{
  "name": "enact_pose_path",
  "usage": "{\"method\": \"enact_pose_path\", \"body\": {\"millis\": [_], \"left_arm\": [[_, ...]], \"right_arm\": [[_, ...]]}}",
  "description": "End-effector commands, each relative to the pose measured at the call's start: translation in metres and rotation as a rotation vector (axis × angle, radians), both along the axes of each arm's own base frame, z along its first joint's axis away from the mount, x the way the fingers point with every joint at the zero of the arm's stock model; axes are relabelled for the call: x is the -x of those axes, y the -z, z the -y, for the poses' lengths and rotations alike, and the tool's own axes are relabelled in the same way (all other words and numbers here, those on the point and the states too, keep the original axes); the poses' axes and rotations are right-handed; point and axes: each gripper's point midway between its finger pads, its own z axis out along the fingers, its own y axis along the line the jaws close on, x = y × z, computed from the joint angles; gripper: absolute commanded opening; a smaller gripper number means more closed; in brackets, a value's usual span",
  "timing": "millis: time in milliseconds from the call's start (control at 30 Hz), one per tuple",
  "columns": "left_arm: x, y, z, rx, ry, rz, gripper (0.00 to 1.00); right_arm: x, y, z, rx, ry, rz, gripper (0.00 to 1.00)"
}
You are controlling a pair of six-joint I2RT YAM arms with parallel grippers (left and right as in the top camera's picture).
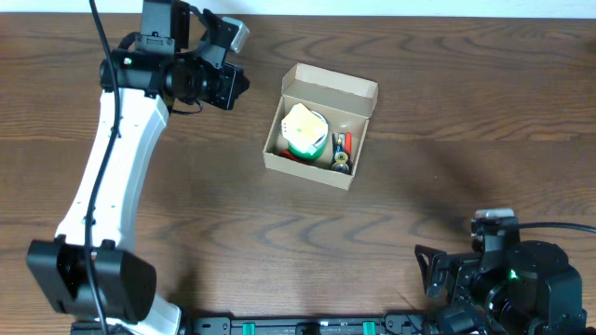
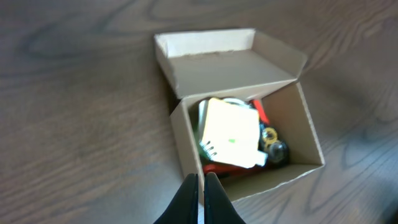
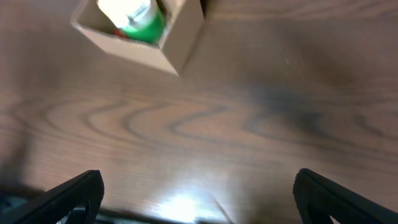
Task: Pack container
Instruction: 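Open the left gripper and withdraw it from the box, then move the right gripper to the box lid's right edge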
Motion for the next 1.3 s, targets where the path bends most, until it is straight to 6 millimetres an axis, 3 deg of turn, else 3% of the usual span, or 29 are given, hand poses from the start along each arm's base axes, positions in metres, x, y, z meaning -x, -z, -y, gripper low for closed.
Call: {"method": "enact_pose_path", "body": {"millis": [0,167,300,333,367,467,600,800,967,1067,1267], "left_arm": [[-0.004,0.022,0.001,0.006,0.026,-0.051,0.06],[-0.007,0.040,0.001,-0.003,0.031,-0.092,0.06],[-0.017,0.043,-0.001,-0.013,0.016,-0.068,0.06],[-0.022,0.045,-0.003,-0.016,-0.011,-0.068,0.06],[-0.028,0.047,-0.005,-0.013,-0.048,-0.075,0.06],[-0.041,0.055,-0.005,0.021,-0.115,-0.105,0.06],[-0.055,0.081,-0.004,0.051,-0.171,-0.169,0.05],[-0.073,0.123,-0.008,0.077,-0.253,-0.253,0.06],[-0.079,0.155,-0.004,0.099,-0.268,-0.320,0.06],[-0.080,0.170,0.000,0.123,-0.279,-0.362,0.06],[-0.078,0.183,0.006,0.144,-0.256,-0.390,0.06]], "right_arm": [[0.003,-0.001,-0.011,-0.096,0.007,-0.030,0.99],[-0.020,-0.013,-0.015,-0.114,0.013,0.074,0.97],[-0.050,0.003,-0.011,-0.081,0.065,0.129,0.45],[-0.059,0.013,-0.007,-0.061,0.100,0.136,0.21],[-0.067,0.026,-0.002,-0.055,0.152,0.125,0.03],[-0.080,0.062,0.004,-0.083,0.276,0.073,0.01],[-0.102,0.109,-0.002,-0.138,0.365,-0.003,0.01],[-0.145,0.142,-0.012,-0.139,0.379,-0.050,0.01],[-0.191,0.186,-0.022,-0.263,0.361,-0.130,0.01],[-0.215,0.204,-0.019,-0.378,0.369,-0.141,0.01],[-0.259,0.221,-0.012,-0.564,0.338,-0.087,0.01]]}}
